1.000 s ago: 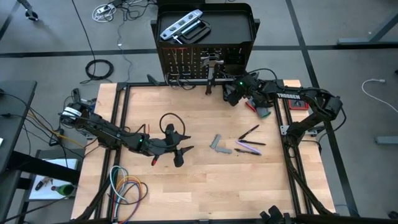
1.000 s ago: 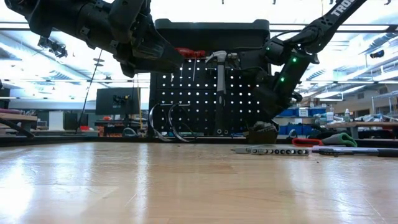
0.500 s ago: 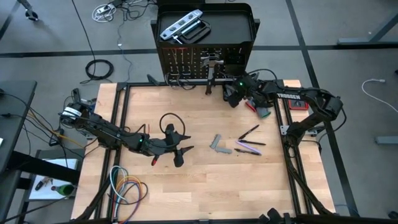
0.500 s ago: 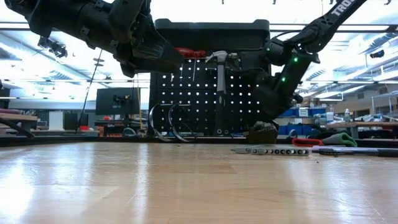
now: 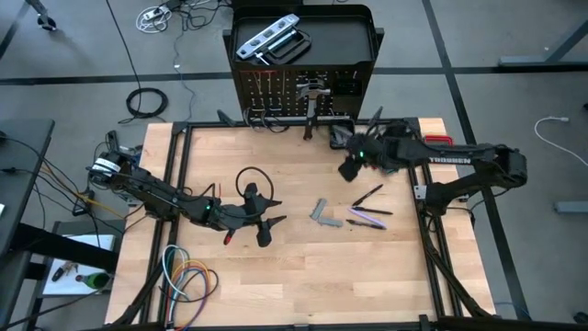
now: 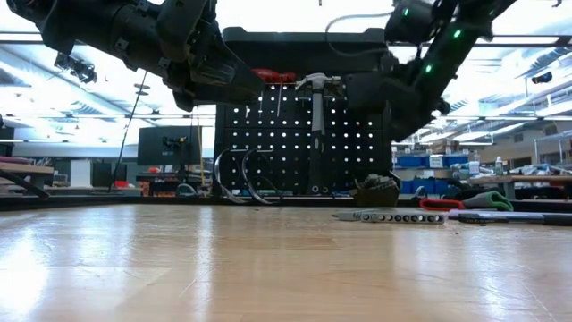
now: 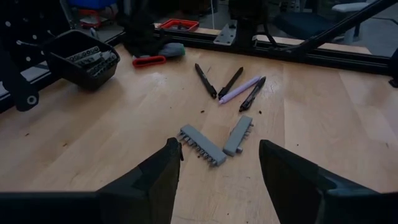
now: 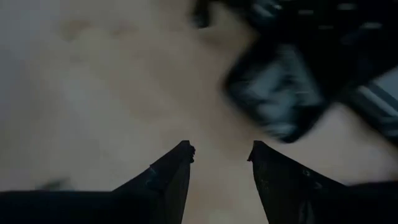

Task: Hang tools onto peg board
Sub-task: Put the bottom terminal block into the bottom basket of the peg board

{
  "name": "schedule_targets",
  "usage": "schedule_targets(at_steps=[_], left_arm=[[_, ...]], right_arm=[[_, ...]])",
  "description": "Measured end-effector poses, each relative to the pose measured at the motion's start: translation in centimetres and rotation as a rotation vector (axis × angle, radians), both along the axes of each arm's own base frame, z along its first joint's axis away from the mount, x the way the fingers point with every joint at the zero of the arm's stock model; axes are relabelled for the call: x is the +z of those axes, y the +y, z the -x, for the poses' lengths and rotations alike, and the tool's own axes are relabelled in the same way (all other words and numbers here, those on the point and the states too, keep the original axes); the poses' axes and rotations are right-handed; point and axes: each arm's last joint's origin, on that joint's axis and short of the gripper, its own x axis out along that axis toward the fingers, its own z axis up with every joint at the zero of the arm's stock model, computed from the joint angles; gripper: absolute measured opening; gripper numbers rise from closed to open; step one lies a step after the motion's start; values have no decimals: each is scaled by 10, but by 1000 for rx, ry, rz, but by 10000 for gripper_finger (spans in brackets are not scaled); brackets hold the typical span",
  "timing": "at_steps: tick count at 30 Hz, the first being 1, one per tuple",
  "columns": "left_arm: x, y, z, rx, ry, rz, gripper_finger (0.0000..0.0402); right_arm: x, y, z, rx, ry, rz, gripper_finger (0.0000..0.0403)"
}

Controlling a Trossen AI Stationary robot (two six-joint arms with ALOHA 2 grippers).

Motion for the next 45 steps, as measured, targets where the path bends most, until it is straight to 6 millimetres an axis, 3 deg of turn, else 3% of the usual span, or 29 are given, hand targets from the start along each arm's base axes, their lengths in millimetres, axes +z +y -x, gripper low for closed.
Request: schedule_targets(at_steps=[6, 11, 17, 29, 35, 40, 45], left_arm=[[0, 0, 0, 0, -1, 0, 218], [1, 0, 0, 0, -8, 3, 218], [2, 0, -1, 0, -17, 6, 218], [2, 0, -1, 0, -25, 8, 218], [10, -1, -3, 0, -109, 35, 218], [15, -1, -4, 0, -158, 51, 218], [16, -1, -4, 0, -167, 54, 218]], right_arm=[[-5, 61, -18, 224, -48, -101, 177], [-27, 108, -30, 351, 7, -183, 177], [-56, 138, -36, 429, 119, -229, 188], [-81, 139, -50, 473, 161, -265, 258], [-109, 135, -58, 481, 263, -268, 261], [-116, 127, -59, 468, 301, -301, 213], [-112, 119, -57, 457, 301, -298, 87]])
